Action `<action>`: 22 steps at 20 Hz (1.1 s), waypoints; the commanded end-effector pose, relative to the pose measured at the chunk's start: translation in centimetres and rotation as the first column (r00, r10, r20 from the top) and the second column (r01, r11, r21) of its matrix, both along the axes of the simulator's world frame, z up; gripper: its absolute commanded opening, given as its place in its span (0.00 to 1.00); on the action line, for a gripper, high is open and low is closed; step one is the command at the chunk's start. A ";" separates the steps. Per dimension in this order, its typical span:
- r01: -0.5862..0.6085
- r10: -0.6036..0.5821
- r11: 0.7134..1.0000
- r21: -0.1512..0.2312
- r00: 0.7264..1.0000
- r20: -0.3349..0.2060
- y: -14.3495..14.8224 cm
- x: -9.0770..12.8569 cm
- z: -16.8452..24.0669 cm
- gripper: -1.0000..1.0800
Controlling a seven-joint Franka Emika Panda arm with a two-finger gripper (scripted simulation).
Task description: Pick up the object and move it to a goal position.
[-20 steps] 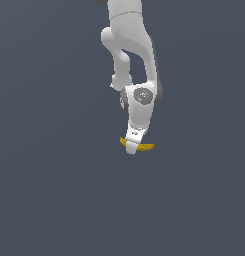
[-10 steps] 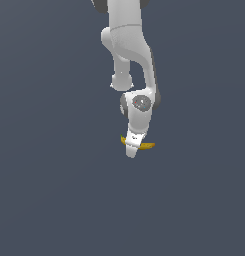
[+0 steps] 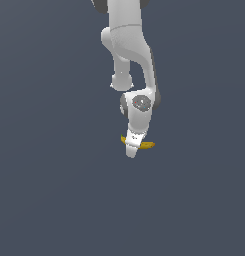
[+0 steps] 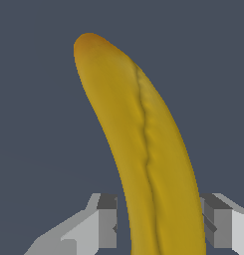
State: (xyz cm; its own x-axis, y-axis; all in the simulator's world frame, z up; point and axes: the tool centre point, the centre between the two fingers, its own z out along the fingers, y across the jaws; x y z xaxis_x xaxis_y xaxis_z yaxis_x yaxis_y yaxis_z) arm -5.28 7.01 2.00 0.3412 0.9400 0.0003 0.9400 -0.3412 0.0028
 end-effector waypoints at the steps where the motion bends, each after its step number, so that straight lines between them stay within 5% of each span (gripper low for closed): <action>1: 0.000 0.000 1.000 0.000 1.000 0.000 0.0 0.0 0.0 0.00; 11: -0.001 0.001 1.000 0.001 1.000 -0.001 -2.3 1.4 3.6 0.00; 22: -0.002 0.002 1.000 0.003 1.000 -0.002 -8.4 5.1 12.8 0.00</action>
